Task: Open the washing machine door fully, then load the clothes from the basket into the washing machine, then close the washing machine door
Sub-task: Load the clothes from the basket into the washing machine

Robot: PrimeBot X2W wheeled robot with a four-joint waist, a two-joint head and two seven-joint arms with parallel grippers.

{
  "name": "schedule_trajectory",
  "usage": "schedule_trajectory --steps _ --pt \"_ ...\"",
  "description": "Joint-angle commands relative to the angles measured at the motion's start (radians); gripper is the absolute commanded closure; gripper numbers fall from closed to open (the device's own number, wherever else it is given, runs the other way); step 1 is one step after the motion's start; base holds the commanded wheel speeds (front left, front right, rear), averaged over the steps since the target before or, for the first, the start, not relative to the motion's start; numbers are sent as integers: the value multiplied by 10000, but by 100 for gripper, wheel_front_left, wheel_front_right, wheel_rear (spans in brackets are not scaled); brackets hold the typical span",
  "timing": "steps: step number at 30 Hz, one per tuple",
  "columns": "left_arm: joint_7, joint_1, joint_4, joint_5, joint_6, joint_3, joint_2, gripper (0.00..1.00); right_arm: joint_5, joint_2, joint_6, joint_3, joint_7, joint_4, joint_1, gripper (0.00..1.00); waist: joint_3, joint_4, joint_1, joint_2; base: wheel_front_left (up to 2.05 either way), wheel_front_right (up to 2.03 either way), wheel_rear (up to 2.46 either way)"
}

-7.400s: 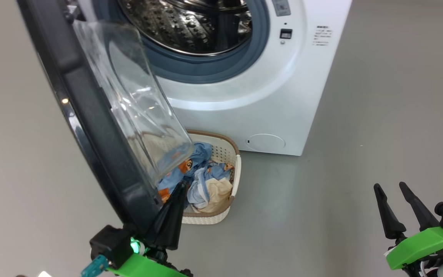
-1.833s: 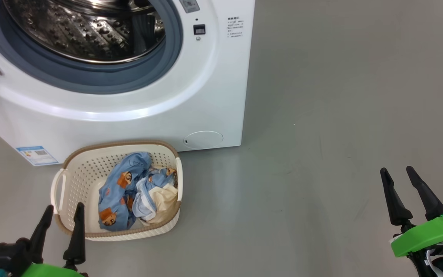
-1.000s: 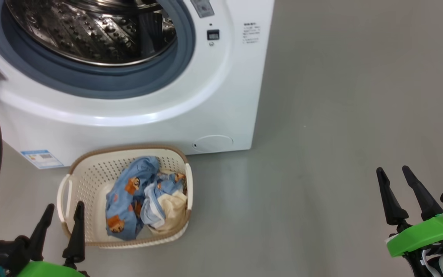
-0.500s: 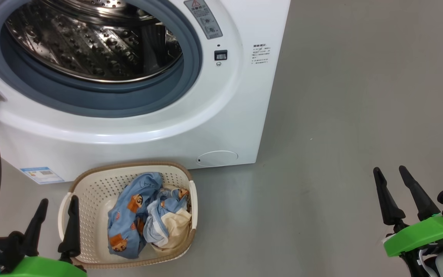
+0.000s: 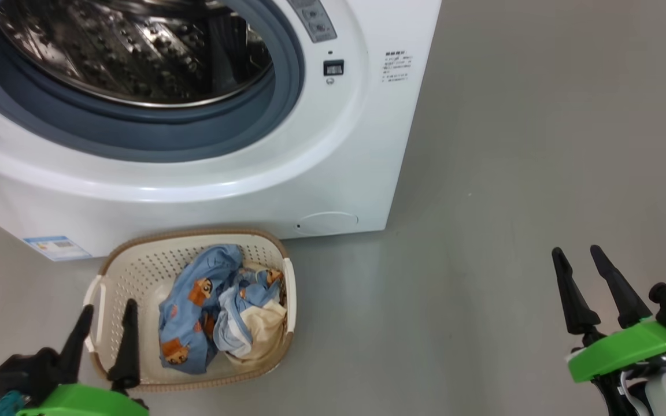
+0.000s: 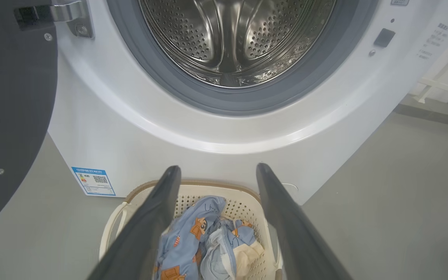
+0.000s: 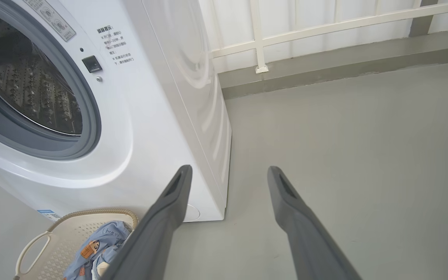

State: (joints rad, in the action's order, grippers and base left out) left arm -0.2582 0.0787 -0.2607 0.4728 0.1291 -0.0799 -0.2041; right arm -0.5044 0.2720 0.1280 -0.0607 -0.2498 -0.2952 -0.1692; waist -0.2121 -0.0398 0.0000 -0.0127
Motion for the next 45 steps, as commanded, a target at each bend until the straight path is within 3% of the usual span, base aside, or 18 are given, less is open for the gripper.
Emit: schedule_trajectory --steps 1,25,36,45 --pt "-36 448 30 115 15 256 -134 0 -34 66 27 -264 -120 285 -296 0 -231 -20 0 0 0 0 0" --pt "-36 3917 -4305 1118 15 -1826 -223 0 165 -394 27 -327 -120 703 -1771 0 -3691 -565 0 0 0 0 0" --pt "-36 5812 -5694 1852 15 -3452 -515 0 303 -576 27 -309 -120 950 -2613 0 -5321 -829 0 0 0 0 0" --pt "-36 6858 -6503 2905 15 -5222 -807 0 346 -653 27 -375 -120 1061 -2955 0 -5985 -1078 0 0 0 0 0"
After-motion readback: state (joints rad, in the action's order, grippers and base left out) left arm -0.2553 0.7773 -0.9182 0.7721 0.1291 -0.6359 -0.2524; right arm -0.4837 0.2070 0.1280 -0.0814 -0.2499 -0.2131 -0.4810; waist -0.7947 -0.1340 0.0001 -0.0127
